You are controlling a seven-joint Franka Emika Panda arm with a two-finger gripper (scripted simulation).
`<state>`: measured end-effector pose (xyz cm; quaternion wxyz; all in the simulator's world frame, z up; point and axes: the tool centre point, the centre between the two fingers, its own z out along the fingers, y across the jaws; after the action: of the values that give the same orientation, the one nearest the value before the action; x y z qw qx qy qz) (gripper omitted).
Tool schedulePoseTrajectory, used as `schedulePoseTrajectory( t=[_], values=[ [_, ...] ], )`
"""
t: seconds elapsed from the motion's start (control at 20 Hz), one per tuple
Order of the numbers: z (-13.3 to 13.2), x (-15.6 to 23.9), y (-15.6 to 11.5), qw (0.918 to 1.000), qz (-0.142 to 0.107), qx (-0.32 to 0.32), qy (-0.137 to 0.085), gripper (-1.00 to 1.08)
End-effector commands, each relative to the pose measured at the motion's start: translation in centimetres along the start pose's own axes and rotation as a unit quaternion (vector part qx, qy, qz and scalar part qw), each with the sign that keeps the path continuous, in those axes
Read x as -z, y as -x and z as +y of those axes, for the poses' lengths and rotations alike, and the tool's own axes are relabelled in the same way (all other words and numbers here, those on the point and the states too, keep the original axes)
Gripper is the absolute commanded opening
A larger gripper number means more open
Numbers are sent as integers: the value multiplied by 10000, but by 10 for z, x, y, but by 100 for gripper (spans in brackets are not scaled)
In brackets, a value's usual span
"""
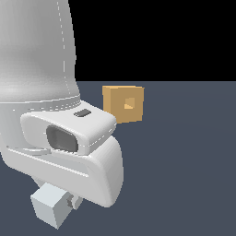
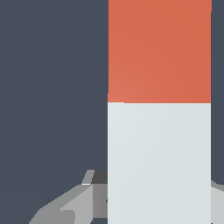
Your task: Insert the peg into the horizontal hole in a box.
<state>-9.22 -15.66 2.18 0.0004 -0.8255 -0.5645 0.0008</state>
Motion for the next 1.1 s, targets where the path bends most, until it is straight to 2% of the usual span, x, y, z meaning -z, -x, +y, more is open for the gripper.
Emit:
schedulePoseTrajectory(
  t=[0.0, 0.25, 0.45, 0.75, 1.05],
  values=[
    [4, 2, -7, 10000, 3, 81, 11, -100],
    [18, 8, -29, 9994, -1, 355, 12, -100],
    [34, 15, -56, 9977, -6, 684, 12, -100],
    [59, 29, -113, 9909, -10, 1345, 13, -100],
    [77, 44, -178, 9788, -9, 2048, 14, -100]
  ],
)
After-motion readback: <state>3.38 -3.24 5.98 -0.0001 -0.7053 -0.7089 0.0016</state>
